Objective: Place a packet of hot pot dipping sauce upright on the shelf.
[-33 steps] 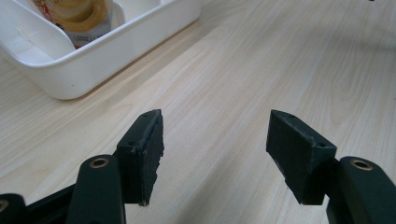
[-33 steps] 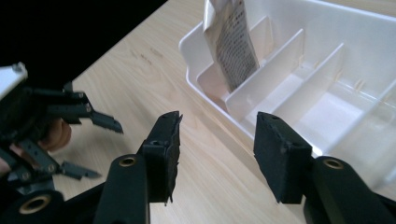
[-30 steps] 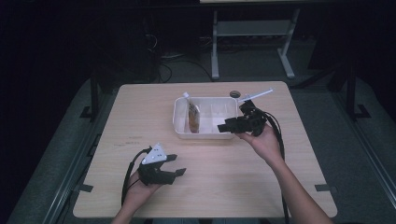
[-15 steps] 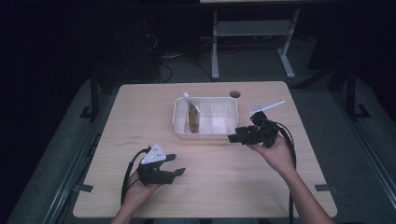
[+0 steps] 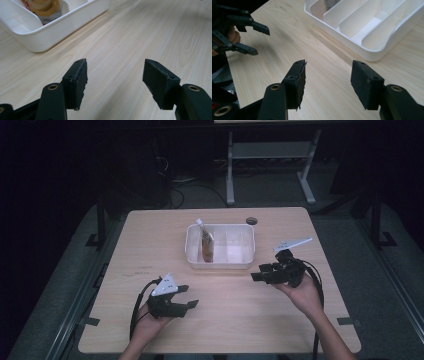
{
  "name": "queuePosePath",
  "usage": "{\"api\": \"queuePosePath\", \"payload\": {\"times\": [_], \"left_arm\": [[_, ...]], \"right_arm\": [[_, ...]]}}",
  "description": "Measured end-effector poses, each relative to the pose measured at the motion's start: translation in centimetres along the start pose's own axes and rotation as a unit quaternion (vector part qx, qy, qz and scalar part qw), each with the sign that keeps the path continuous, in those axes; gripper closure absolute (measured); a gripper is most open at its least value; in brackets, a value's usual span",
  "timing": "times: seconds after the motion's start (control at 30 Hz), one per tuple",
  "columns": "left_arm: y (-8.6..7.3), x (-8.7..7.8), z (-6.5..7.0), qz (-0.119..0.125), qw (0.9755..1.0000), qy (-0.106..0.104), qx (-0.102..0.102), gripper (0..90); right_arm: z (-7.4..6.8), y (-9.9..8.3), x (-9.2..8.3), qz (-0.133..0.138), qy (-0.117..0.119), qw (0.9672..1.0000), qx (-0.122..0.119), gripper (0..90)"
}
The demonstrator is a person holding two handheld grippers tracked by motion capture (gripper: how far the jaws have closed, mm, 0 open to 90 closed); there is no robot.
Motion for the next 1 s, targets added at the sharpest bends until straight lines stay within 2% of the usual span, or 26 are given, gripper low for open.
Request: {"api": "queuePosePath", "payload": {"times": [0.47, 0.8, 1.0], "left_arm": [[0.0, 0.0, 0.1, -0.001, 1.0000, 0.000, 0.002, 36.2], [0.0, 0.0, 0.1, 0.000, 1.0000, 0.001, 0.003, 36.2], [0.0, 0.0, 0.0, -0.003, 1.0000, 0.002, 0.003, 36.2]], "right_arm": [[0.4, -1.9, -0.5, -0.004, -0.001, 0.9999, 0.010, 42.9], [0.3, -2.8, -0.7, 0.004, 0.001, 1.0000, 0.007, 42.5], [0.3, -3.6, -0.6, -0.002, -0.002, 1.0000, 0.008, 42.2]]}}
Point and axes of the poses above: each handheld gripper's, and its own axes: x roughly forward along the jaws, y roughly out of its top, z roughly to its right, the point moved 3 cm from there along x, roughly forward along the jaws, and after that the axes turned 6 degrees about y, right-handed, at the moved point
